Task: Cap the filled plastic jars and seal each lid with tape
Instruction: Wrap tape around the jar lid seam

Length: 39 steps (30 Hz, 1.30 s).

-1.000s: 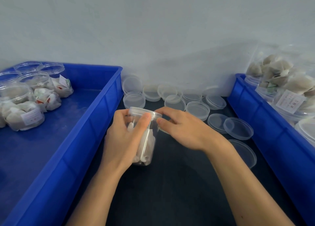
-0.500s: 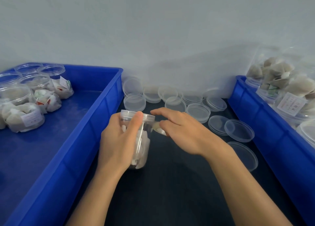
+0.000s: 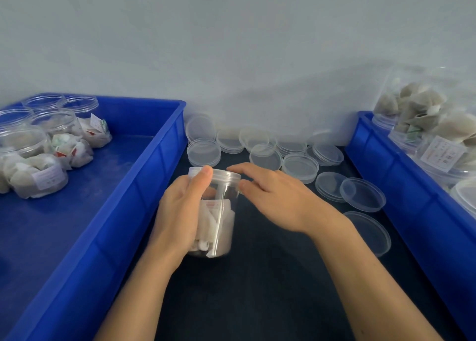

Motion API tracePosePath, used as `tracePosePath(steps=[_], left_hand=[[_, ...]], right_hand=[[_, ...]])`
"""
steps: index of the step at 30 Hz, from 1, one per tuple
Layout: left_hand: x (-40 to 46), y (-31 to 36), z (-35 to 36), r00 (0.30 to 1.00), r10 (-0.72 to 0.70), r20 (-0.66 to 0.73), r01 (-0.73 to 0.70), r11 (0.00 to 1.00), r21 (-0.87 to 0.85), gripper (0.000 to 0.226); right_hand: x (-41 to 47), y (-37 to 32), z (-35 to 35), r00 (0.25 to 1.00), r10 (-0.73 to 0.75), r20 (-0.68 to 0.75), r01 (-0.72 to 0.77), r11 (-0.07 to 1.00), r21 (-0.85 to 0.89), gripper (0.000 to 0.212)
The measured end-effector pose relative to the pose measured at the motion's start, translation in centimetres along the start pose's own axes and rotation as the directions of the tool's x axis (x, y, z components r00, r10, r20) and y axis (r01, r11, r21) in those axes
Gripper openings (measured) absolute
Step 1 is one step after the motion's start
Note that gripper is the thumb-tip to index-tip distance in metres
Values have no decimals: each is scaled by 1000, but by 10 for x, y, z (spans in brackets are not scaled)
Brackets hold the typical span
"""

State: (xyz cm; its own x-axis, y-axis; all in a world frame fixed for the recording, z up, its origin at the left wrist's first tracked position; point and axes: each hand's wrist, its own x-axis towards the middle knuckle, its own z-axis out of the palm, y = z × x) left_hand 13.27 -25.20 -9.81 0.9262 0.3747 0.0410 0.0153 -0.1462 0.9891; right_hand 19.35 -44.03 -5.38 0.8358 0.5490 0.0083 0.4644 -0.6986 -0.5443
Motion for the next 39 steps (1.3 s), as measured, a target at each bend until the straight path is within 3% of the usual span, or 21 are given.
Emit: tracePosePath(steps=[6, 10, 13, 15, 18, 23, 28, 34, 39], left_hand=[[3, -2, -4, 992, -27, 121, 36, 996, -79, 64], [-1, 2, 1, 999, 40, 8, -40, 999, 13, 82], [-7, 4, 3, 957, 208, -201, -174, 969, 175, 65], [-9, 5, 7, 943, 260, -206, -206, 946, 251, 61], [-9, 4, 10, 965, 231, -126, -189, 942, 279, 70], [0, -2, 2, 983, 161, -92, -148, 981, 127, 44], [2, -3, 4, 994, 97, -48, -100, 992, -79, 40], [1, 1, 5, 995, 98, 28, -92, 982, -164, 41], [-1, 3, 4, 989, 130, 73, -113, 974, -198, 59]], right_hand=[[0, -3, -3, 1000, -22, 13, 22, 1000, 13, 32], [-2, -4, -6, 1000, -14, 6, 14, 1000, -1, 31], [-4, -10, -8, 999, -28, -26, 26, 998, -62, 29], [-6, -17, -7, 997, -52, -54, 46, 993, -111, 29], [-7, -23, -6, 993, -86, -75, 73, 984, -163, 29], [-8, -15, -12, 999, -51, -6, 51, 998, 30, 46], [-3, -1, -10, 998, -52, -21, 52, 999, 3, 39], [0, 8, -8, 999, -36, -23, 37, 999, 36, 36], [0, 5, -7, 1000, -22, -4, 22, 999, 33, 35]])
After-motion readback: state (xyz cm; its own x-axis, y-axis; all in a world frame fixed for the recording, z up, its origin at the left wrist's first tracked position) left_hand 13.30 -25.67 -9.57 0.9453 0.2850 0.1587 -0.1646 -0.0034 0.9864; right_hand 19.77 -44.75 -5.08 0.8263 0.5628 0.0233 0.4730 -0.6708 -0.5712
